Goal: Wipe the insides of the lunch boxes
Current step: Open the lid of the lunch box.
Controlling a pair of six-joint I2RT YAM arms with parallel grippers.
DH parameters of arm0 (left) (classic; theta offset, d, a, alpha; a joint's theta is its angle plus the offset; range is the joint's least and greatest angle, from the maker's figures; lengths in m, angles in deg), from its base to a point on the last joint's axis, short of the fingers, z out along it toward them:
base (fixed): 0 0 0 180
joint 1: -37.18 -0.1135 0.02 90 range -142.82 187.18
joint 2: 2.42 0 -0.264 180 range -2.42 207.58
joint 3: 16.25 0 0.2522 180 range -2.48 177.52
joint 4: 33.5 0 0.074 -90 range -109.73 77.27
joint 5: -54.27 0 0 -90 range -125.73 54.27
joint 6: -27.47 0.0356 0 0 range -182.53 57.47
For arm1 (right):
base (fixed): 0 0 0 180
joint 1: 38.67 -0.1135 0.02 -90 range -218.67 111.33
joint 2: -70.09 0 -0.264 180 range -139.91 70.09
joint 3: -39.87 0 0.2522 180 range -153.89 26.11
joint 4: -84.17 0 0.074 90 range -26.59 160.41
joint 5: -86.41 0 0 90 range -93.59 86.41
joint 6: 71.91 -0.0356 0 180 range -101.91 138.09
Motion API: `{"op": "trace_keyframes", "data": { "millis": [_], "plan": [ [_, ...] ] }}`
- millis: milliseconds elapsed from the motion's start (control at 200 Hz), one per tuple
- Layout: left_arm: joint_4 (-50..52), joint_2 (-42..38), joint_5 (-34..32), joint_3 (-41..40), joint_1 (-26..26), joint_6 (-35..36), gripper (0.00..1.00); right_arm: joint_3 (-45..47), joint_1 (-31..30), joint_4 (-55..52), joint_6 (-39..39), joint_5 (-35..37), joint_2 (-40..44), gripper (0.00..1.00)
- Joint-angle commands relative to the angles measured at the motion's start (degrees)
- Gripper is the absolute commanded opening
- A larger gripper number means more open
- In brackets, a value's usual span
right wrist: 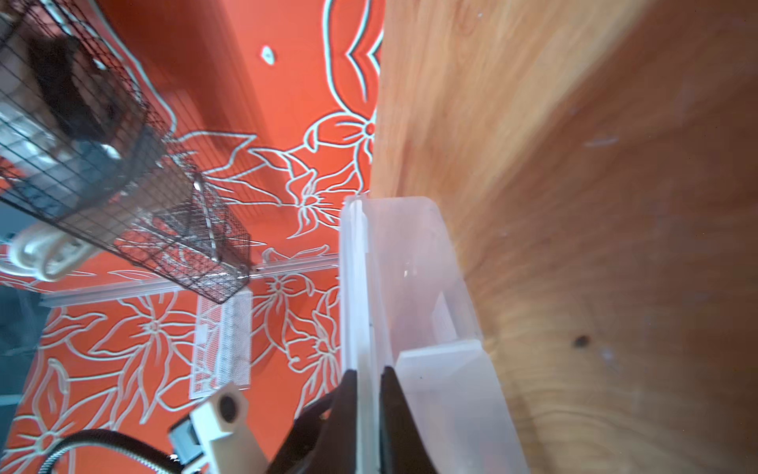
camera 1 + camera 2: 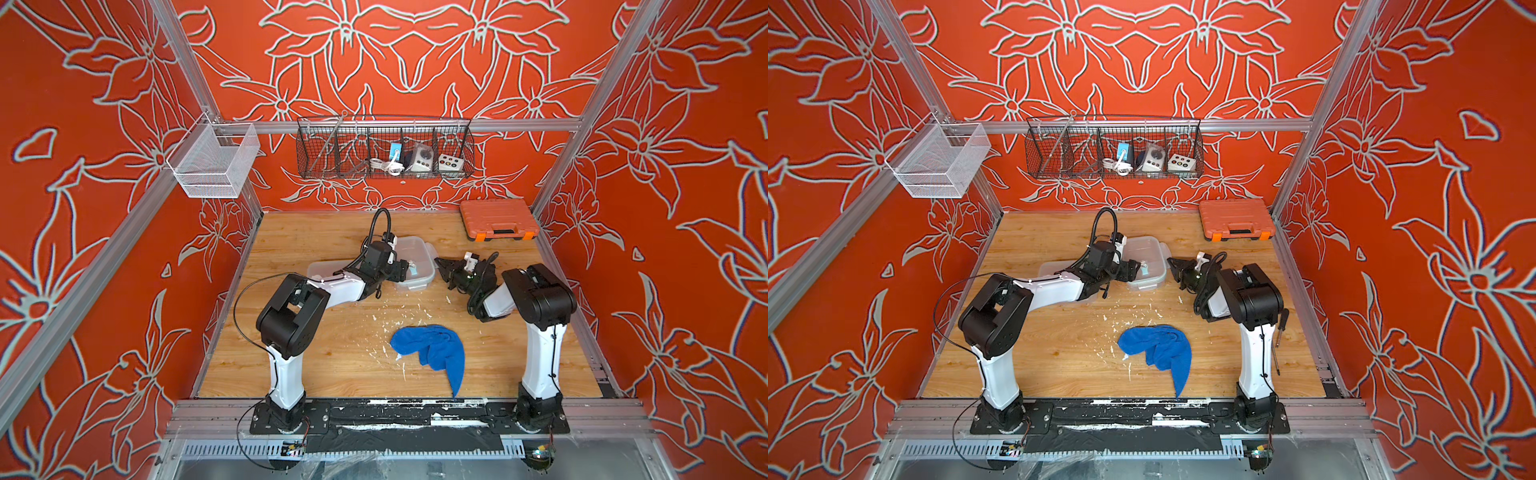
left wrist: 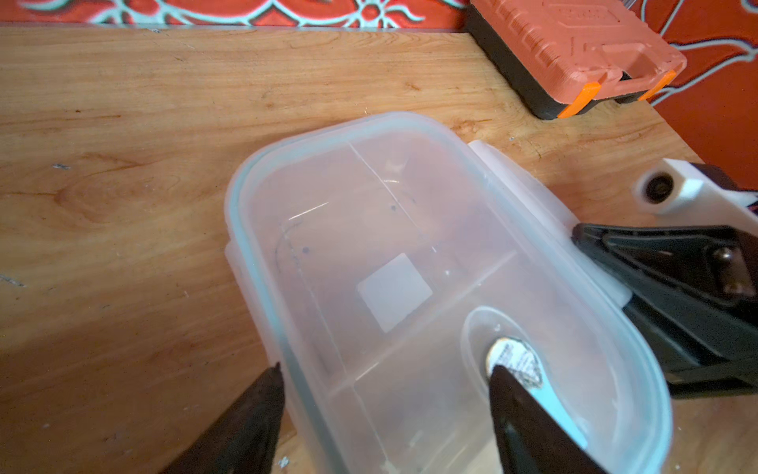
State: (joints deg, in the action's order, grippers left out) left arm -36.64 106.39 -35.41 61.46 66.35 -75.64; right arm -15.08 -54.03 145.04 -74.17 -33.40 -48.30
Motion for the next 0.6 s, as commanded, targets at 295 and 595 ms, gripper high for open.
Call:
{"op": "trace_keyframes", "data": {
  "millis": [295,595],
  "plan": [
    [0.1,-9.8,-1.8,-2.9,-1.8,-2.9,0.78,0.2,-0.3,-12.7,6.6,-1.4,13.6,0.00],
    [3.8,-17.7,-6.7,-4.0,-4.8,-6.7,0.81,-7.0,-3.5,-39.4,21.3,-0.3,28.6,0.00]
  ]
}}
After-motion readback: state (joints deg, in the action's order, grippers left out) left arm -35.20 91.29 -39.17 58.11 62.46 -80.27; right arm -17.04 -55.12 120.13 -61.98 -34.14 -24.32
